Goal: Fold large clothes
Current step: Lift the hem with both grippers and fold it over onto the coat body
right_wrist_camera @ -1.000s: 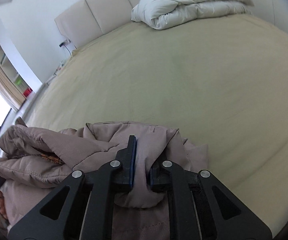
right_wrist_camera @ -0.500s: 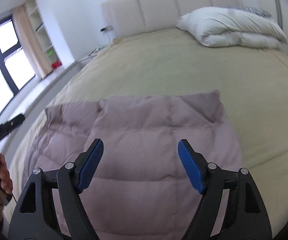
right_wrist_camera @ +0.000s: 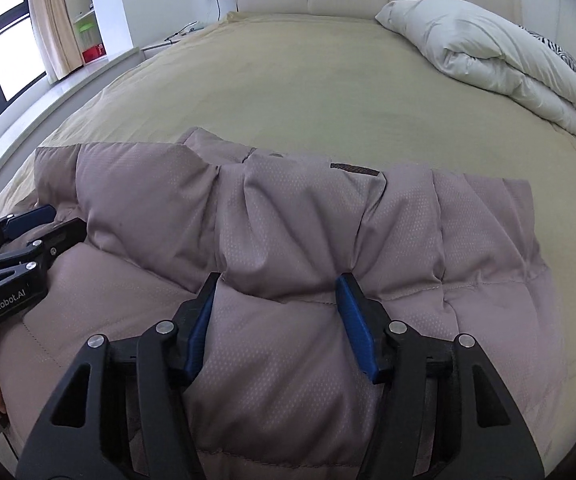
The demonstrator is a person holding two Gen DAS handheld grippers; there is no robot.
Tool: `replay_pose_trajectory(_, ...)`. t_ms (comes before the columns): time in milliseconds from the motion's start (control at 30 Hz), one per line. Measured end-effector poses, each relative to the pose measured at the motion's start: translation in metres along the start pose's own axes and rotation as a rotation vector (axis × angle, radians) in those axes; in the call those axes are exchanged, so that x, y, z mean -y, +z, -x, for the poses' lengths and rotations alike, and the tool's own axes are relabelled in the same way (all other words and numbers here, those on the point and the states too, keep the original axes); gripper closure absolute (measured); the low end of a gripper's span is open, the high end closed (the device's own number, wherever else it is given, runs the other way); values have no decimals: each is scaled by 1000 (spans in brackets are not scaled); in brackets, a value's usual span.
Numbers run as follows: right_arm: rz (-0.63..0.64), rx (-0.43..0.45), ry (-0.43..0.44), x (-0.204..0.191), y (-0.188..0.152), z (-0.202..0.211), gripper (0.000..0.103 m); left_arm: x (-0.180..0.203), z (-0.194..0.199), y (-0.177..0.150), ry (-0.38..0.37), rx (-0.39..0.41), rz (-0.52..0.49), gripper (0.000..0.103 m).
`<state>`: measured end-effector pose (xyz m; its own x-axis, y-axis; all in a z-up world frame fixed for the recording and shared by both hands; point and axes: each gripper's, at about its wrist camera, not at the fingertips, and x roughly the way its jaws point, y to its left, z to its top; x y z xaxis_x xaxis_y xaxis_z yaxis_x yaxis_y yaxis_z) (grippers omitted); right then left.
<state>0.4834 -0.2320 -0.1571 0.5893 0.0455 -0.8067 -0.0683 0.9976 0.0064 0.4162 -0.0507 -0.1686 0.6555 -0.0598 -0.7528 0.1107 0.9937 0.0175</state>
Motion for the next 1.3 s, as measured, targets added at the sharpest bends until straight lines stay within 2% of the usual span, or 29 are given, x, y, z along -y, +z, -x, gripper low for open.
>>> replay_pose_trajectory(100, -41, -1, 49, 10, -1, -13, 47, -2, -8, -4, -6, 0, 14, 42)
replay_pose_trajectory(200, -46, 5, 62, 13, -4, -18, 47, 1, -13, -8, -4, 10, 14, 41)
replay_pose_trajectory(400, -14, 39, 15, 10, -17, -23, 47, 3, -21, -10, -3, -2, 15, 41)
replay_pose_trajectory(1300, 5, 72, -33, -9, -21, -29, 47, 3, -25, -9, -6, -13, 18, 41)
